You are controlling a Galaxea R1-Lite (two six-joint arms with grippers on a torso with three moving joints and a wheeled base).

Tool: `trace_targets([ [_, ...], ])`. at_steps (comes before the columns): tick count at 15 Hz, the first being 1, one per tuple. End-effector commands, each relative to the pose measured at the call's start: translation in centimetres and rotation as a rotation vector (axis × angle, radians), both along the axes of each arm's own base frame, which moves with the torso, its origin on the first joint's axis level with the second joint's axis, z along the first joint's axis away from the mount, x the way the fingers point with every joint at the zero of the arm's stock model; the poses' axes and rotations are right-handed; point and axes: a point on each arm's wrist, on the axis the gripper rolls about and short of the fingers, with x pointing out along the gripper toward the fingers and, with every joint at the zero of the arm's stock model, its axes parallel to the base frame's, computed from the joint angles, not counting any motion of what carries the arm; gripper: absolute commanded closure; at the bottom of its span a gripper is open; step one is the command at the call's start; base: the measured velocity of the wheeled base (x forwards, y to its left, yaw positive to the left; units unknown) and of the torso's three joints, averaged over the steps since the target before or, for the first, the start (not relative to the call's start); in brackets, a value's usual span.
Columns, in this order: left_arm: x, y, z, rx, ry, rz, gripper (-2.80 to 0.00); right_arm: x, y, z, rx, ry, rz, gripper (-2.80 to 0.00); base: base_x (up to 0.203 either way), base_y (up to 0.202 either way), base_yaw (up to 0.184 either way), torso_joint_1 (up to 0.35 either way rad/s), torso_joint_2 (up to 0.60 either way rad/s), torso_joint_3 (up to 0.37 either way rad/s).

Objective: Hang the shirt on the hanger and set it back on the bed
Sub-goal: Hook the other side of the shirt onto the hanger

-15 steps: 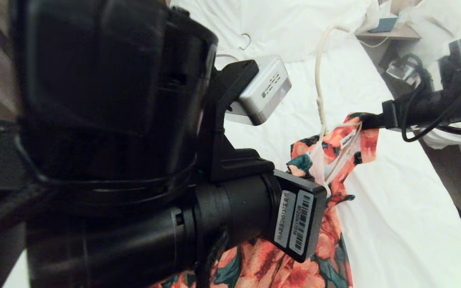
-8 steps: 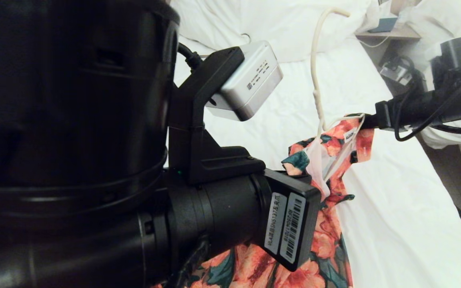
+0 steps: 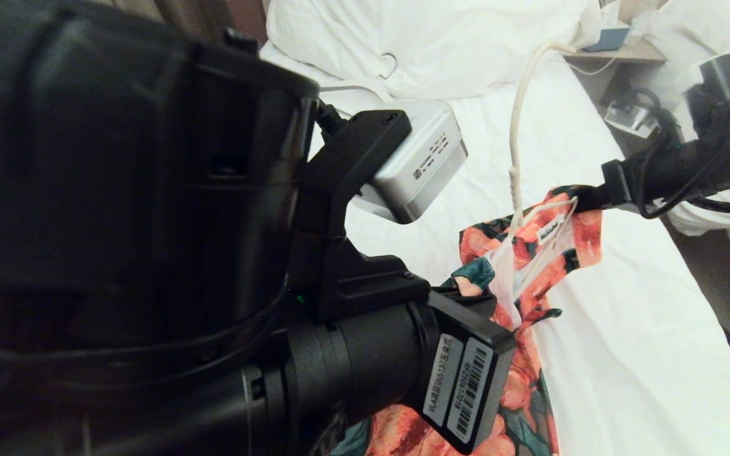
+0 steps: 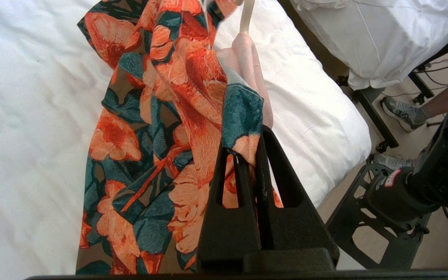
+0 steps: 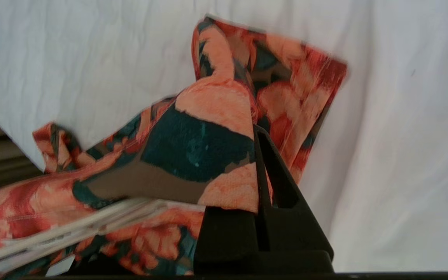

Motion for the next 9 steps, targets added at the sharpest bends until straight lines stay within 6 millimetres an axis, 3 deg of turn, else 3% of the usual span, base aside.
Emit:
trace_targets([
  [1,0.0,0.0,0.0,0.000,0.000,0.002,0.00,-0.3,0.1,0.3,-0.003,0.012,0.004,0.00,0.000,0.000,0.000,0.000,0.00,0.000],
  [9,0.0,-0.1,-0.1,0.002,0.001,0.002,0.00,-2.0,0.9,1.8,-0.010,0.033,0.029,0.00,0.000,0.000,0.000,0.000,0.00,0.000],
])
